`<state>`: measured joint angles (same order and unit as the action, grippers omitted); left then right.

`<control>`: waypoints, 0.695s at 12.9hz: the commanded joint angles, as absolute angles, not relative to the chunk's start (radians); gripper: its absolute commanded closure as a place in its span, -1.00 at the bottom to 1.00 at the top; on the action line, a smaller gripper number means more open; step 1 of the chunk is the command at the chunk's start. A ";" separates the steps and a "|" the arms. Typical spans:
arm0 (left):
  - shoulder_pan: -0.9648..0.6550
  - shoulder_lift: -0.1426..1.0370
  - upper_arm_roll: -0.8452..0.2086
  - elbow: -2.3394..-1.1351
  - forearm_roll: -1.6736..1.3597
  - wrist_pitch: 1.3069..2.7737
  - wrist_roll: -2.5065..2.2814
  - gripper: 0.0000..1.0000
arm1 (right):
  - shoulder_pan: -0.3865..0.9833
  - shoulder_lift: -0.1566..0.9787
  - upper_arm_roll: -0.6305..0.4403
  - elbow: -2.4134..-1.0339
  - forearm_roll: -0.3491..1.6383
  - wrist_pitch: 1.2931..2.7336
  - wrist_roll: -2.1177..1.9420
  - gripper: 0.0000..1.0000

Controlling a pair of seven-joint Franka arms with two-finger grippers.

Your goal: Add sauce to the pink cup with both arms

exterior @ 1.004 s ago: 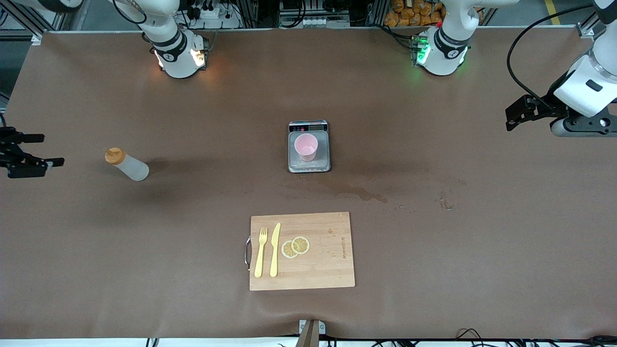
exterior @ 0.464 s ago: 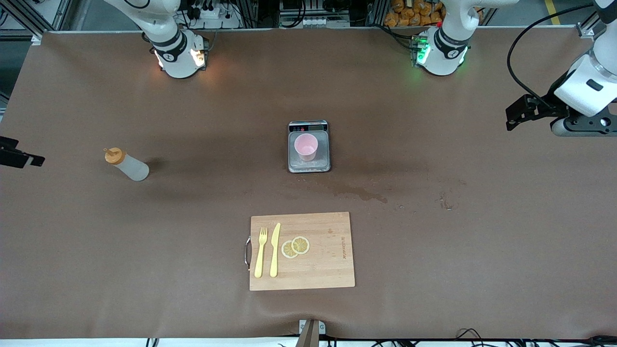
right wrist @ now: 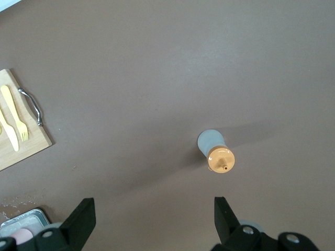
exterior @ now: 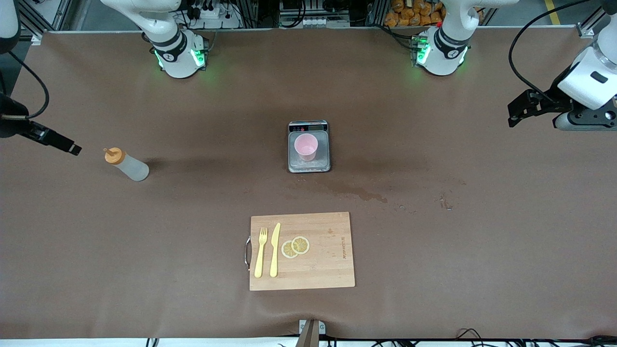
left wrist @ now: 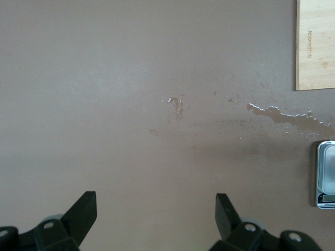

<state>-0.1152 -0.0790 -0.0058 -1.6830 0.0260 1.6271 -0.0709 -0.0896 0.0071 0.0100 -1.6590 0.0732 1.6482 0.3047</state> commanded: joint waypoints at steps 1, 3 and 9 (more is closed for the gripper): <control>-0.112 -0.107 -0.011 -1.710 0.029 1.624 -0.074 -1.00 | -0.034 -0.009 0.006 -1.636 0.000 1.671 0.301 -1.00; -0.112 -0.106 -0.011 -1.710 0.029 1.624 -0.074 -1.00 | -0.022 0.002 0.006 -1.597 -0.046 1.671 0.298 -1.00; -0.112 -0.100 -0.011 -1.684 0.029 1.624 -0.055 -1.00 | -0.023 0.008 0.005 -1.583 -0.046 1.677 0.295 -1.00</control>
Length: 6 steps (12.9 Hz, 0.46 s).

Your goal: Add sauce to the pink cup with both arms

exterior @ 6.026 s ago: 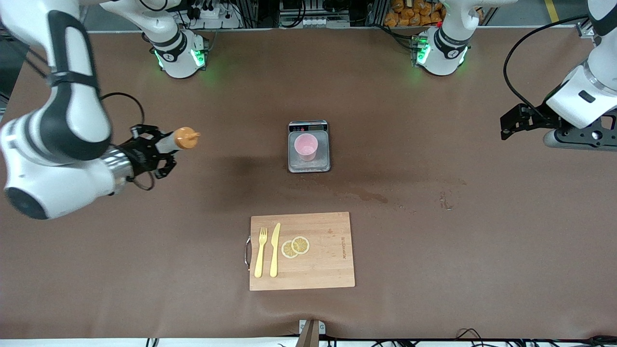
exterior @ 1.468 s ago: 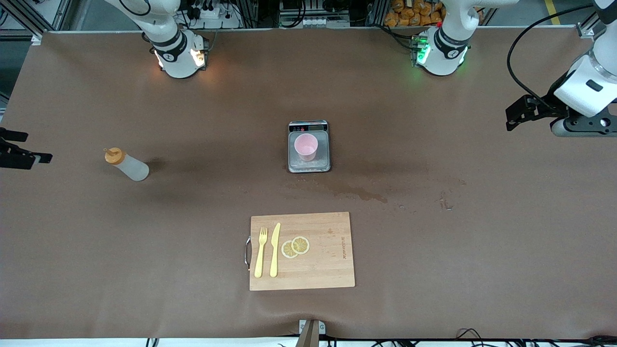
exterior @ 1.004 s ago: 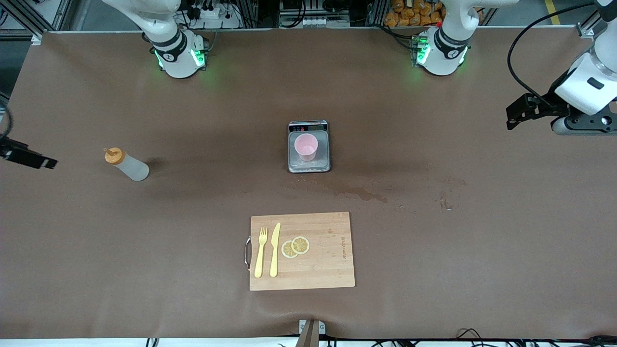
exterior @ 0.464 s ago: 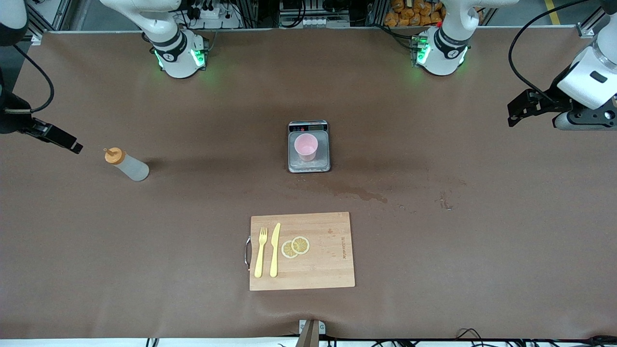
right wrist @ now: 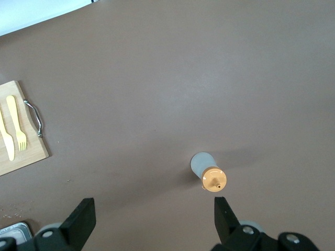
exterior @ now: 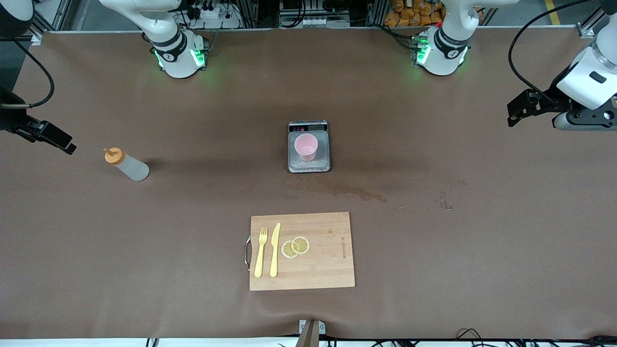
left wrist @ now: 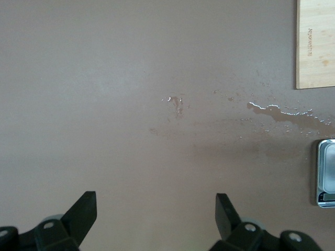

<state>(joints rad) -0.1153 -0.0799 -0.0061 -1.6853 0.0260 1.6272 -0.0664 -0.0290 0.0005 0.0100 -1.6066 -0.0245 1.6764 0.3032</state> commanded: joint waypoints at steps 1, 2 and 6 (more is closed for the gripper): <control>-0.113 -0.097 -0.011 -1.675 0.028 1.623 -0.057 -1.00 | -0.023 0.009 0.005 -1.575 -0.046 1.675 0.293 -1.00; -0.115 -0.098 -0.012 -1.669 0.028 1.618 -0.060 -1.00 | -0.025 0.009 0.005 -1.575 -0.046 1.675 0.293 -1.00; -0.115 -0.092 -0.011 -1.640 0.000 1.580 -0.060 -1.00 | -0.025 0.011 0.003 -1.574 -0.046 1.675 0.293 -1.00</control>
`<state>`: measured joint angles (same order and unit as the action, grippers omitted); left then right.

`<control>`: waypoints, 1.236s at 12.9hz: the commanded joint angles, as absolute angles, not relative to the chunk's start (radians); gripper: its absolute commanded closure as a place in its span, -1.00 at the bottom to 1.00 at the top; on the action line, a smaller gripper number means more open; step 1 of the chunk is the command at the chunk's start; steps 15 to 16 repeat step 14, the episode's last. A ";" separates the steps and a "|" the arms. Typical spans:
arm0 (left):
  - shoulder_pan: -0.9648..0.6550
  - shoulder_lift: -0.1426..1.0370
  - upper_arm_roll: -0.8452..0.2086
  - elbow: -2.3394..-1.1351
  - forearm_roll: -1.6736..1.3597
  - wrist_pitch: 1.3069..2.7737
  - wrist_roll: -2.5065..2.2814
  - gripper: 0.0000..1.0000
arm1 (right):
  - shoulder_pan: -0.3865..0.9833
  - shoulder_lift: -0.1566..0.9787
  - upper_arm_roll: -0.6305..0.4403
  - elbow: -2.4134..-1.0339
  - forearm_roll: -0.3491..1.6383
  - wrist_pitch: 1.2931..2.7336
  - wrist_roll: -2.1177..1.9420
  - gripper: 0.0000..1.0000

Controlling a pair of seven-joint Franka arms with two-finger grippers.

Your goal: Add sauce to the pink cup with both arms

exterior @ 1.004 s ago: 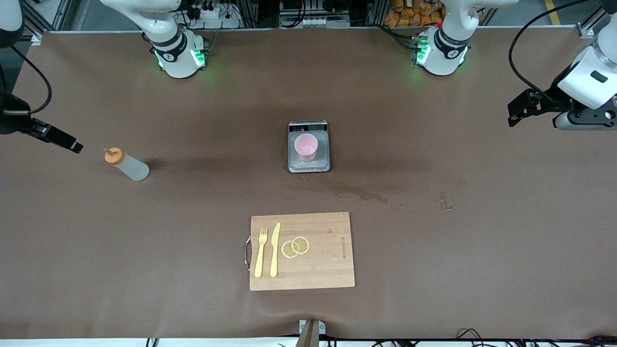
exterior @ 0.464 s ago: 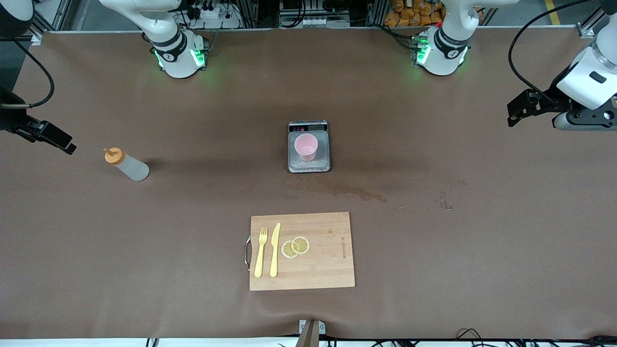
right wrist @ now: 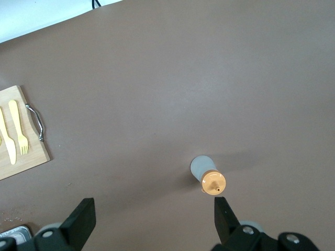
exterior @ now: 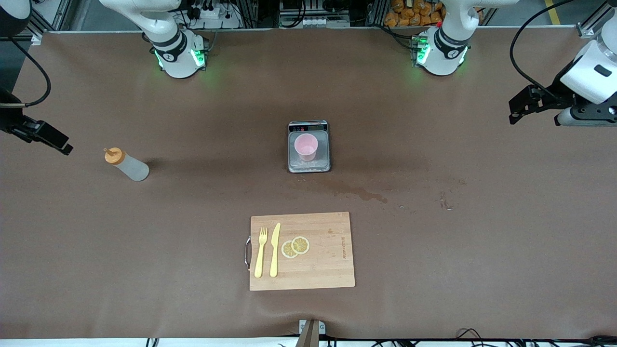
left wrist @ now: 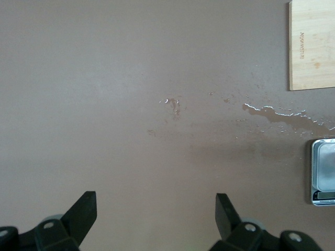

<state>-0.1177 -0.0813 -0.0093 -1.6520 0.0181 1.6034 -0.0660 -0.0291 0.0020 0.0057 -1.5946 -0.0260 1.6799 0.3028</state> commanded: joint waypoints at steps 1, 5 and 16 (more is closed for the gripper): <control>-0.115 -0.087 -0.011 -1.640 0.000 1.580 -0.060 -1.00 | -0.025 0.011 0.003 -1.574 -0.048 1.675 0.293 -1.00; -0.124 -0.072 -0.011 -1.617 0.002 1.552 -0.061 -1.00 | -0.025 0.011 0.003 -1.574 -0.046 1.675 0.293 -1.00; -0.121 -0.071 -0.011 -1.598 0.000 1.534 -0.061 -1.00 | -0.026 0.011 0.005 -1.574 -0.043 1.677 0.293 -1.00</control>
